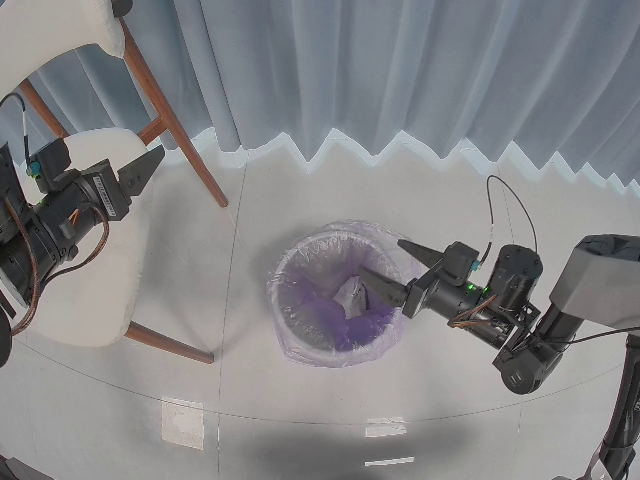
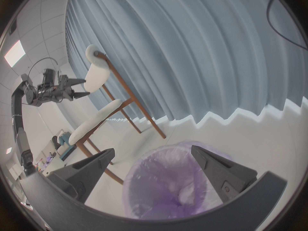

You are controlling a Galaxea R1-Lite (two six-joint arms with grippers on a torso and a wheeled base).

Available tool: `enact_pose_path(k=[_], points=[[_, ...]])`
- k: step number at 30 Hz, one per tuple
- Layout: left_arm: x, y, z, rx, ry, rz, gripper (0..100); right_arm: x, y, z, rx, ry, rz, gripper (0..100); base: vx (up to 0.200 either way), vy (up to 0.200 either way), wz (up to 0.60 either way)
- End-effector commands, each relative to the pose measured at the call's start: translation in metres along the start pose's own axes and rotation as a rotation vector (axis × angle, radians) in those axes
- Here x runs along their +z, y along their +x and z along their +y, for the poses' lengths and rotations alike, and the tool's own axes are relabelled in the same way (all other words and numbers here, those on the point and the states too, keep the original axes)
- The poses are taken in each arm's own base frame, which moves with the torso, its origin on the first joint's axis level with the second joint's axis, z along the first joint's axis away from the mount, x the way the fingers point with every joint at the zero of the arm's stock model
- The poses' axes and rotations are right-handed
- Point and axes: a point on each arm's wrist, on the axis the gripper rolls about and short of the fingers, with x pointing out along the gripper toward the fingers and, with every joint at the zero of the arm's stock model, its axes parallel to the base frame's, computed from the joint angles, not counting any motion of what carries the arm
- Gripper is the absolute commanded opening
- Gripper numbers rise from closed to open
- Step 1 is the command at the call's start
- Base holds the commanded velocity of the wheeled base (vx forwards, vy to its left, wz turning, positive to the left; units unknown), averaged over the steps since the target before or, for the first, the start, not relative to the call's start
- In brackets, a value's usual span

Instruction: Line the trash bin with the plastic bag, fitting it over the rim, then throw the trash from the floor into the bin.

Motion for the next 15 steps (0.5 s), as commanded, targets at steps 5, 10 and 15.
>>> enact_pose_path(k=[5, 10, 15], points=[[0.001, -0.064, 0.03, 0.16, 0.011, -0.056, 100, 0.1, -0.111, -0.018, -0.233, -0.057, -0.124, 100, 0.0, 0.0, 0.0], [-0.031, -0.127, 0.036, 0.235, 0.029, -0.04, 100, 0.117, -0.188, 0.015, -0.308, -0.076, -0.138, 100, 0.0, 0.0, 0.0], [-0.064, -0.182, 0.031, 0.215, 0.026, -0.06, 100, 0.111, -0.253, 0.059, -0.342, -0.119, -0.13, 100, 0.0, 0.0, 0.0]])
